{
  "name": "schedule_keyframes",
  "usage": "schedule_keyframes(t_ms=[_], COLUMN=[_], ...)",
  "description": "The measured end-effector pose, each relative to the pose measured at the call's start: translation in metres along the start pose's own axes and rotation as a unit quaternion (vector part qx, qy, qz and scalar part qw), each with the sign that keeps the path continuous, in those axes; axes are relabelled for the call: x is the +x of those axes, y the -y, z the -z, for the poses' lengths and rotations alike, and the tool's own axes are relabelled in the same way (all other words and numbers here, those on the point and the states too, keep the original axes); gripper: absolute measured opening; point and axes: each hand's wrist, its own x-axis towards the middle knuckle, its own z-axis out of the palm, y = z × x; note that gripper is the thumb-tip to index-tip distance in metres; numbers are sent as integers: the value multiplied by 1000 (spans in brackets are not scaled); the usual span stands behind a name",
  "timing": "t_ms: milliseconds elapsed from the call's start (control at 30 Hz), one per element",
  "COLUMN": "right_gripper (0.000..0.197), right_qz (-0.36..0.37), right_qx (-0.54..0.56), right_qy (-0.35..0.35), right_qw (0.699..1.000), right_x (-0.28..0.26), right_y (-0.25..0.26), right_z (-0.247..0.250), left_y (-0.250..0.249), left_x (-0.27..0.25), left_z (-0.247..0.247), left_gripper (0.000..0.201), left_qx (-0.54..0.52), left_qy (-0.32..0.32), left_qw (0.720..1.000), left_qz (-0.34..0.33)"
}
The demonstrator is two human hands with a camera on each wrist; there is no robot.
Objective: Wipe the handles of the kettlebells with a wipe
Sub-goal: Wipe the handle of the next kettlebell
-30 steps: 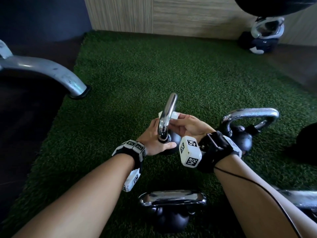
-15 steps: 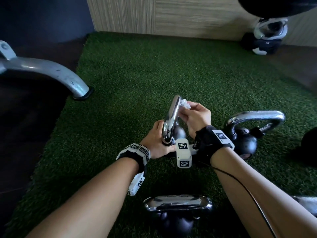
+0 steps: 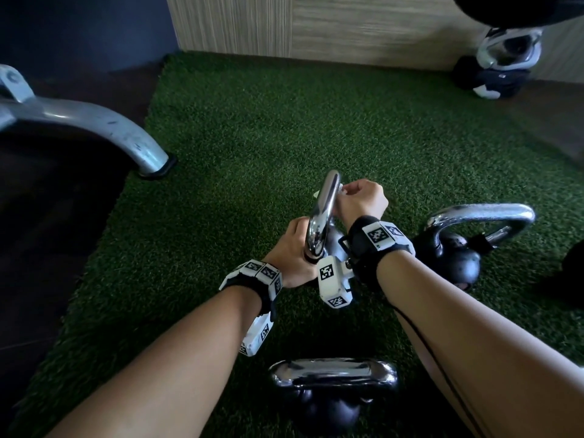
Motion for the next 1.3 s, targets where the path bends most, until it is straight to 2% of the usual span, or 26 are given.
schedule_keyframes(t_ms=[133,233,333,433,467,533,600,633,733,800,833,967,1067,1167,1233,1300], right_gripper=[8,8,14,12,8,9,18,26,48,49,48,41,32,23,16,12], right_qz=[17,15,14,36,51,139,248,283,319,334,341,352,345,330,325,318], right_qx=[-31,-88,-122,-167,-167,-154,-165,-180,-284,-352,-367,-368,-389,-410,-418,-418], right_qy=[9,51,74,110,104,66,72,102,240,291,301,287,284,281,274,267], right_qw=[999,995,990,979,979,976,952,937,872,824,812,812,806,802,803,808], right_x=[2,-1,-4,-3,-4,-2,1,4,8,10,11,11,12,14,15,14], right_y=[0,-3,-1,0,1,7,19,27,49,59,61,53,50,48,46,44], right_z=[1,1,1,12,19,34,42,43,45,47,48,54,58,63,63,67], left_y=[-3,-4,-1,7,9,9,8,8,9,12,11,14,9,3,3,-6], left_x=[-2,-2,-1,-3,-3,-1,0,0,2,4,5,8,6,-7,-18,-24], left_z=[0,1,0,-5,-7,-7,-7,-7,-7,-4,-1,7,14,10,1,-3], left_gripper=[92,102,90,101,105,108,110,109,105,103,104,110,88,77,67,53], left_qx=[-16,-30,-19,-4,-7,-10,-9,-11,-17,-14,-14,-38,-49,-54,-65,-93], left_qy=[4,13,10,-13,-17,-17,-17,-17,-9,7,21,60,78,23,-84,-203], left_qw=[1000,999,1000,1000,1000,1000,1000,1000,1000,1000,1000,997,995,998,994,973], left_qz=[1,-5,-4,-19,-21,-15,-11,-8,-3,-4,1,26,38,24,28,52])
